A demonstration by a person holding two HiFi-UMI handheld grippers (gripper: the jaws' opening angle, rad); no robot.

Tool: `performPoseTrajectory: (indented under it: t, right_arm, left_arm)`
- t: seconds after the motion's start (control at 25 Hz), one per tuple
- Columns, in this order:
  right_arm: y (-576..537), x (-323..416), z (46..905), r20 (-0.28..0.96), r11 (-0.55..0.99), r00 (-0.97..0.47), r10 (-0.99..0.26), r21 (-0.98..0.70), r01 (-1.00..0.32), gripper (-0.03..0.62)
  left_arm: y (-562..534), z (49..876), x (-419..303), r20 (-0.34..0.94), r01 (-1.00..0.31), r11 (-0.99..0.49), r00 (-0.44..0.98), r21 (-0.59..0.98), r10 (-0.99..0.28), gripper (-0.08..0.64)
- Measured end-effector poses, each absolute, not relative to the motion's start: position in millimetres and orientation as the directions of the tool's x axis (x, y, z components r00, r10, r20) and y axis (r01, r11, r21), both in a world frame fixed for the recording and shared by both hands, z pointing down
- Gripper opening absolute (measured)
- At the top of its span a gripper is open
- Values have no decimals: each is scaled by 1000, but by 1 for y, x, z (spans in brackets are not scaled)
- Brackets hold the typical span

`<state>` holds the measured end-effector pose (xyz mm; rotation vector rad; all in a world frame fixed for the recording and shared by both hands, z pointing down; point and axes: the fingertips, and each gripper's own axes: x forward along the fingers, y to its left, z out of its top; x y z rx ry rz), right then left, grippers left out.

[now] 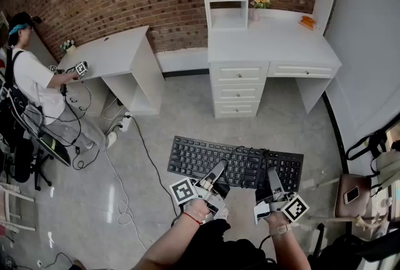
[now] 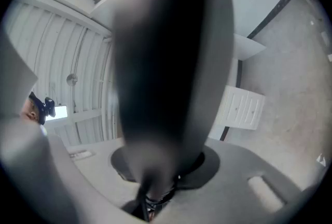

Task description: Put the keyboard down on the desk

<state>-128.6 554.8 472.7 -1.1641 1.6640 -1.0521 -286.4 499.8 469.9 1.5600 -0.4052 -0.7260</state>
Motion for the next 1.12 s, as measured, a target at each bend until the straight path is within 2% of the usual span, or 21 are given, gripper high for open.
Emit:
performPoseTrajectory:
  t: [0.64, 1.12]
  right_arm:
    - [475, -135, 474, -132, 195, -210, -969, -927, -321, 84]
    - [423, -121, 484, -121, 181, -225, -967, -945, -272, 83]
  left_arm:
    - [416, 478, -292, -226, 190, -127, 735, 974, -639, 72]
    - [369, 487, -279, -219, 190, -119, 701, 975, -678, 72]
